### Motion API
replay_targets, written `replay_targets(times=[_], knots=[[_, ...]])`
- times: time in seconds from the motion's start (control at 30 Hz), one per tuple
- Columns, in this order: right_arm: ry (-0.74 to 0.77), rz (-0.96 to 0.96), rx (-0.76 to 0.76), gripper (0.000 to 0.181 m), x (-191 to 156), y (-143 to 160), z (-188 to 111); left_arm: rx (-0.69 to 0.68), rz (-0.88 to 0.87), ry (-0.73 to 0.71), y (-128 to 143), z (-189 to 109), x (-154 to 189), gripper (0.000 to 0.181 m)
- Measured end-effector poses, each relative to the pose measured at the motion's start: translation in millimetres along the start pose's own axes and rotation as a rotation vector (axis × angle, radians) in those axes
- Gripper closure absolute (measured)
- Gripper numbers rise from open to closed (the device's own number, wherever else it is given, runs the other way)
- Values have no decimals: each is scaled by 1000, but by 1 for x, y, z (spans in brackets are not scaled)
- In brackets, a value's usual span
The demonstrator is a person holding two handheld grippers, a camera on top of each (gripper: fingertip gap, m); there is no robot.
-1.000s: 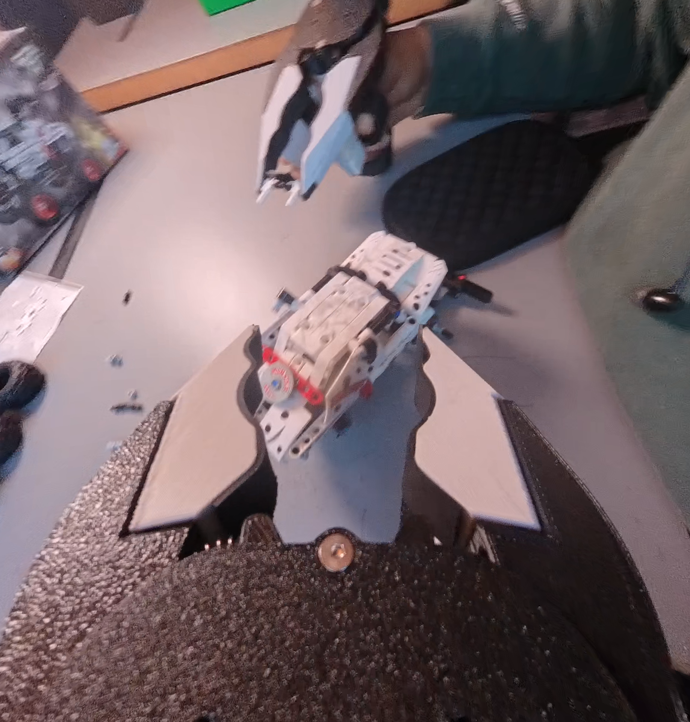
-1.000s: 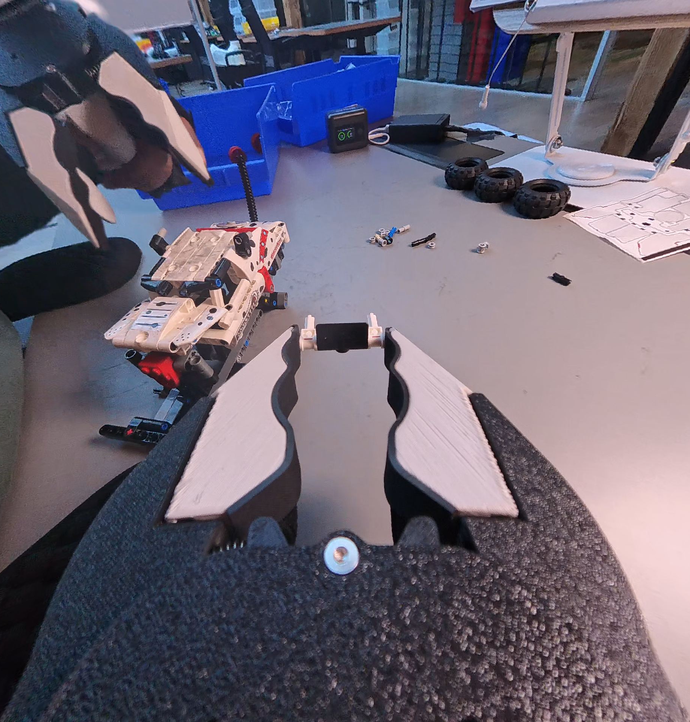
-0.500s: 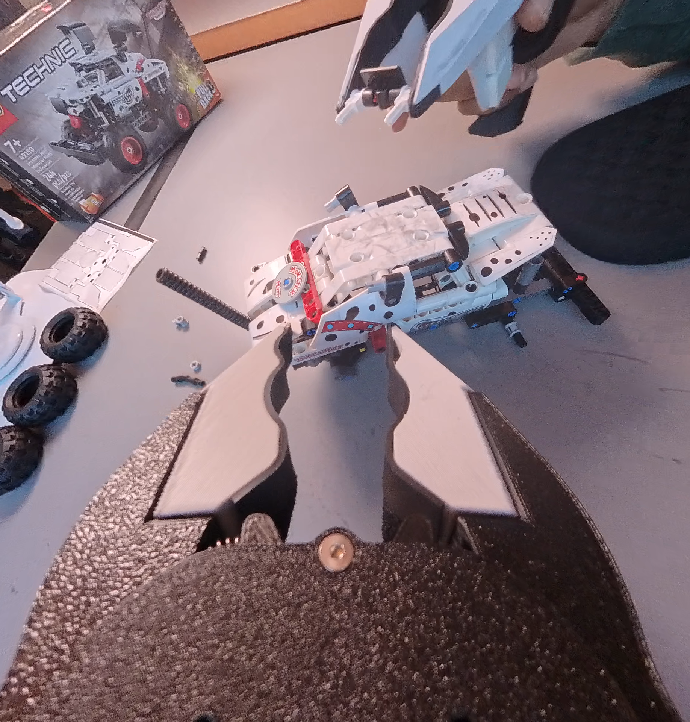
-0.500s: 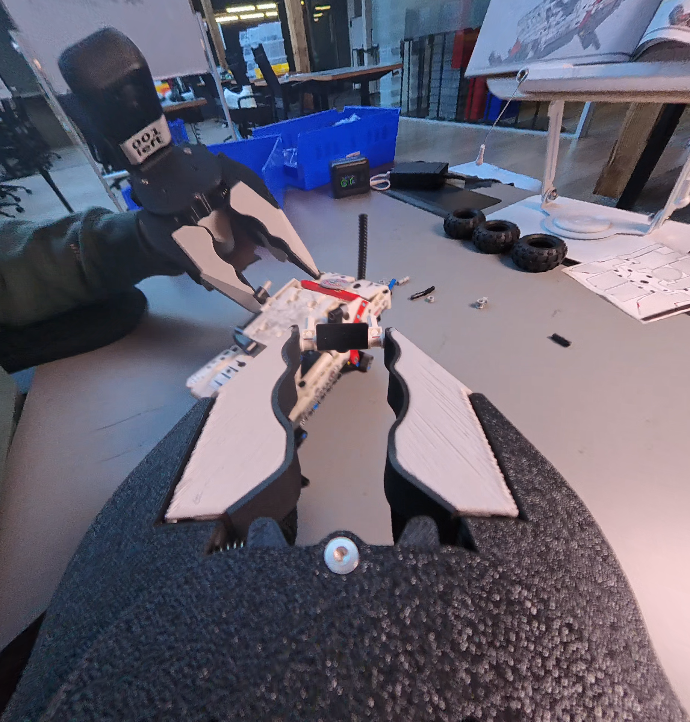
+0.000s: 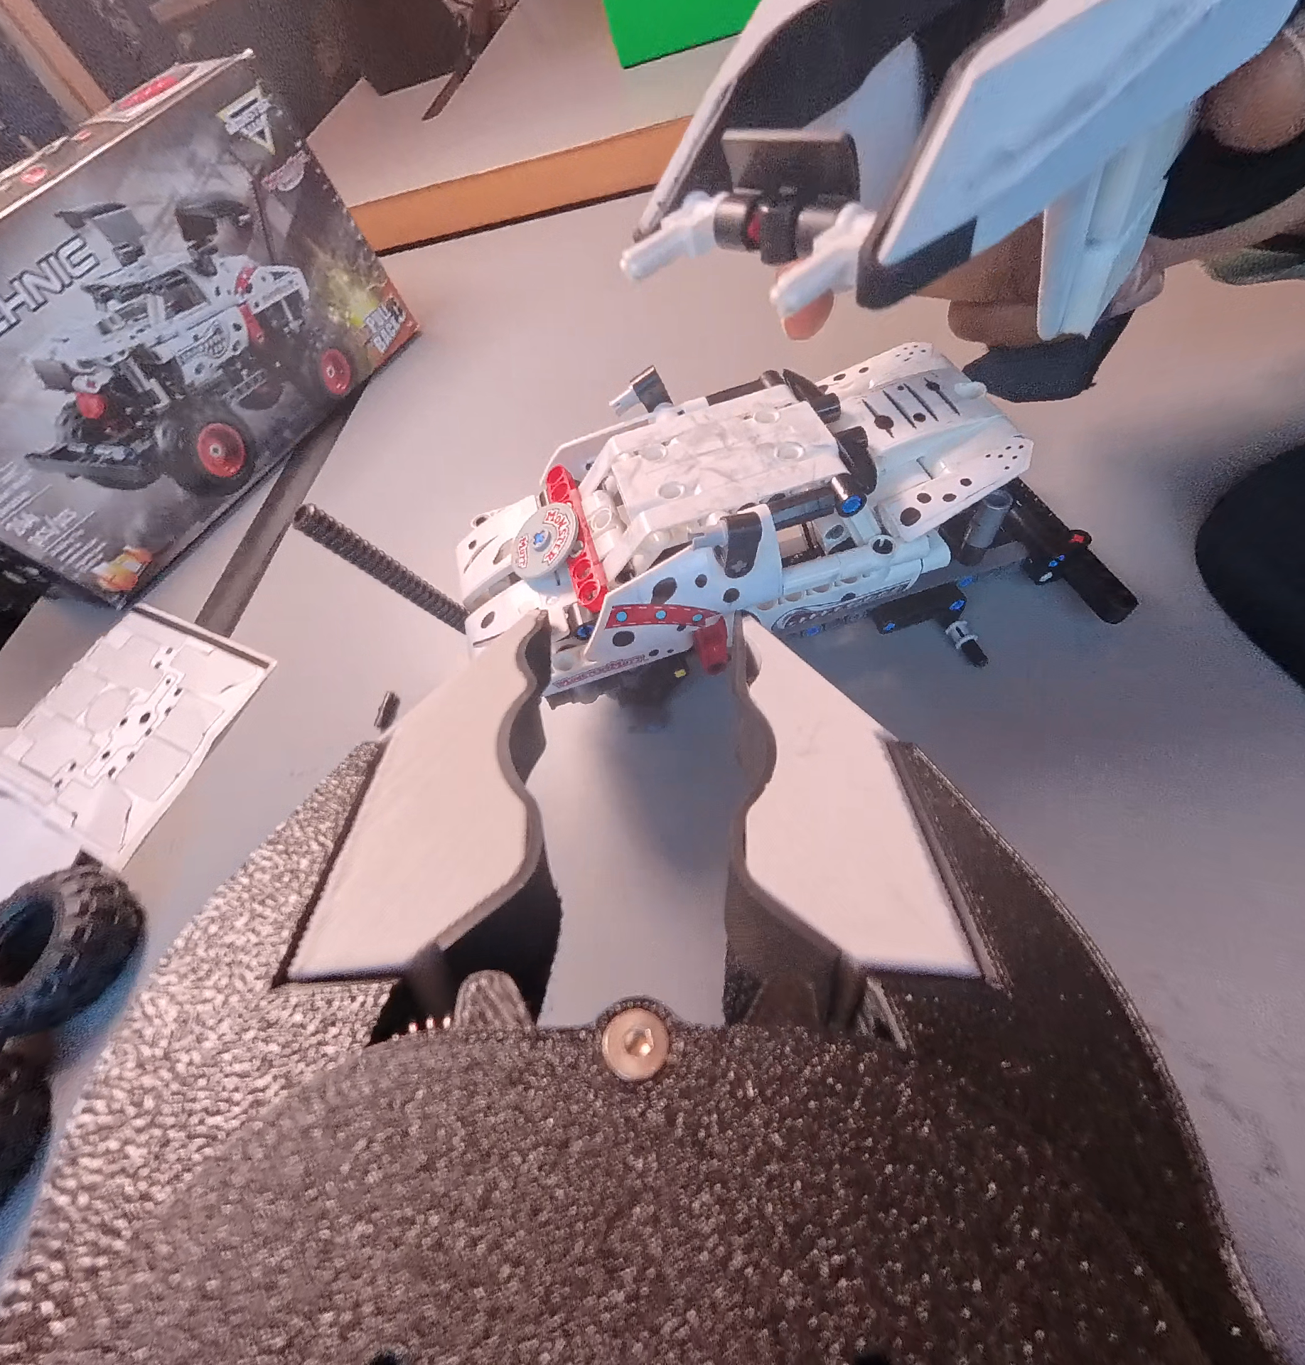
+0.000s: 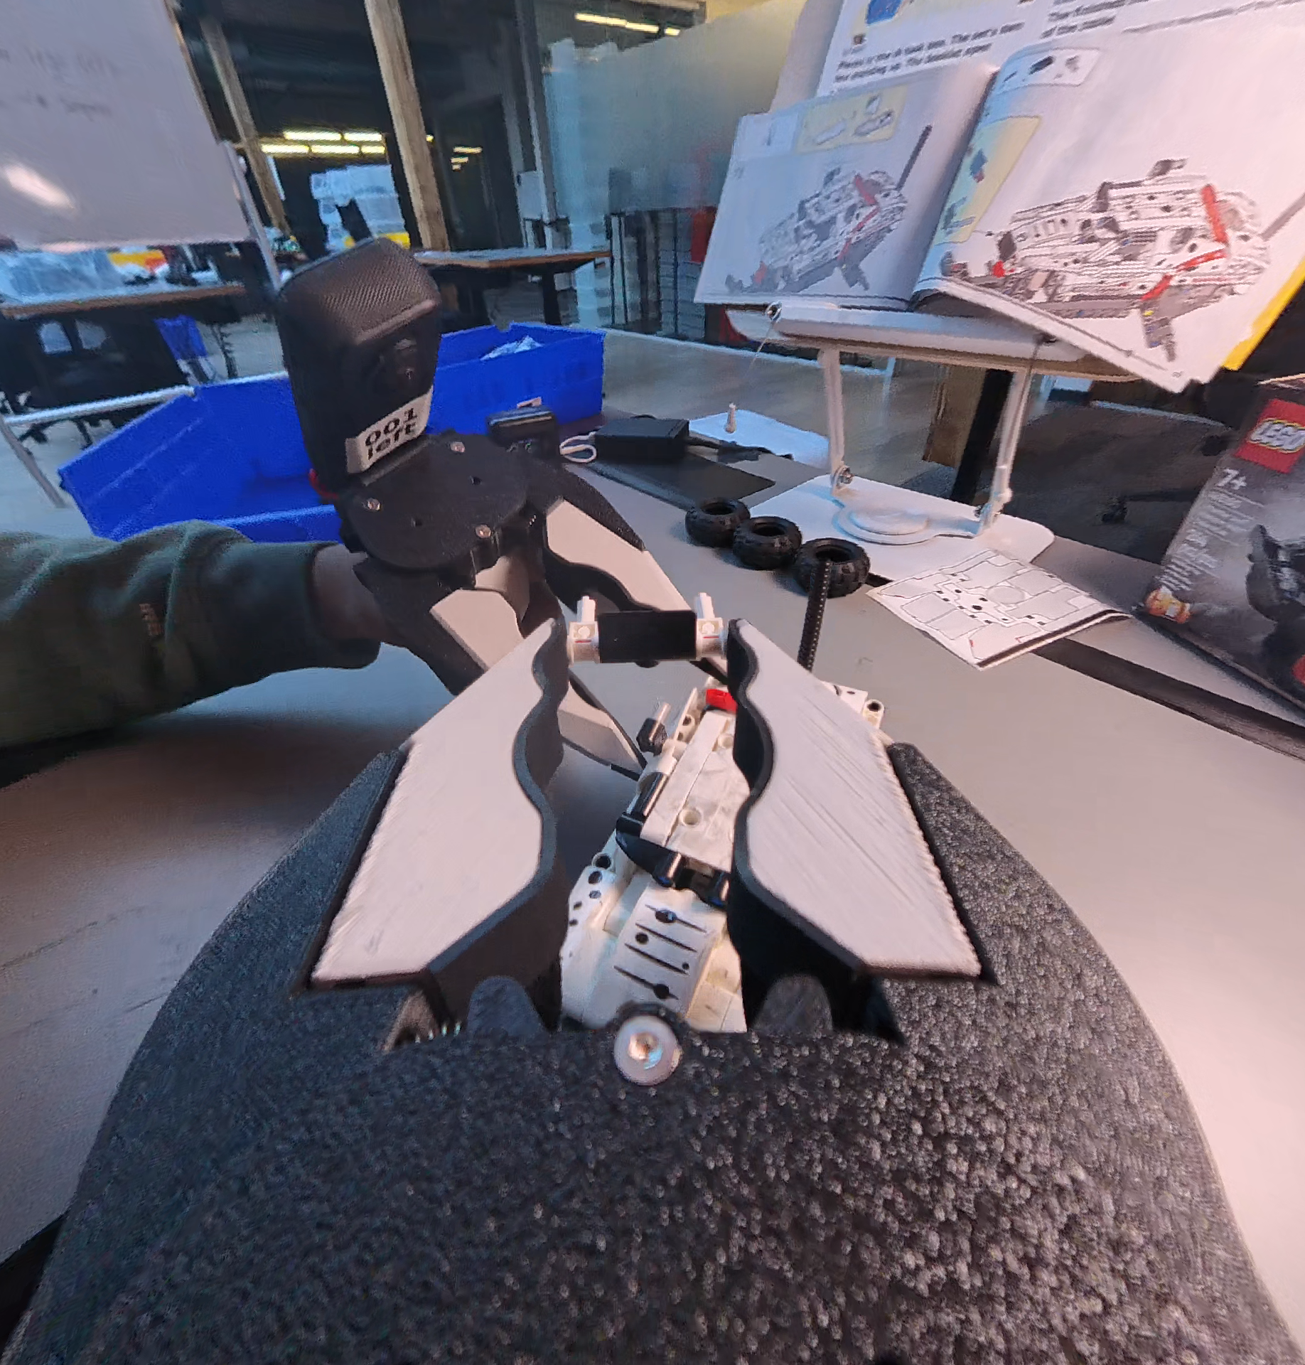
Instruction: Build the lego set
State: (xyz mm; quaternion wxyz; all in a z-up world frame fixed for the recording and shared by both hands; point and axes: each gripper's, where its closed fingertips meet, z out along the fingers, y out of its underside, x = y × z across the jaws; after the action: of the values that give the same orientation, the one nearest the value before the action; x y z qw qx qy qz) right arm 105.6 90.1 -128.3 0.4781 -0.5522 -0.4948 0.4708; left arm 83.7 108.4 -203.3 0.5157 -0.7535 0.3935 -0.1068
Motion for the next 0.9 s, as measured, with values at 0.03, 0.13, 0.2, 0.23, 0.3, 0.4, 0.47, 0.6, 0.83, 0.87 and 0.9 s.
replay_targets(times=[0.03, 0.13, 0.2, 0.23, 0.3, 0.4, 0.47, 0.6, 0.83, 0.87, 0.9], knots=[[18, 13, 20, 139, 6, -4, -4, 4, 7, 11, -4, 8, 0, 135], [57, 49, 77, 139, 19, -15, -13, 16, 4, 24, -17, 34, -6, 135], [68, 66, 94, 140, 22, -19, -14, 16, -32, -3, -23, 47, -13, 134], [70, 65, 91, 140, 21, -19, -14, 27, -79, -17, -26, 49, -17, 131], [68, 40, 63, 140, 17, -16, -11, 96, -191, -18, -34, 37, -24, 129], [64, -45, 14, 140, 8, -8, -2, 159, -385, 43, -35, -4, -26, 133], [49, -110, -5, 140, 0, -5, 10, 201, -541, 104, -32, -39, -23, 137], [14, -287, 5, 139, -29, -6, 42, 352, -867, 206, -26, -102, -7, 137], [-19, -713, 100, 140, -106, -10, 93, 610, -1161, 441, -28, -154, 32, 143], [2, -761, 105, 140, -112, -8, 98, 615, -1155, 470, -30, -157, 36, 148], [15, -797, 123, 140, -118, -9, 101, 579, -1124, 446, -25, -157, 37, 158]])
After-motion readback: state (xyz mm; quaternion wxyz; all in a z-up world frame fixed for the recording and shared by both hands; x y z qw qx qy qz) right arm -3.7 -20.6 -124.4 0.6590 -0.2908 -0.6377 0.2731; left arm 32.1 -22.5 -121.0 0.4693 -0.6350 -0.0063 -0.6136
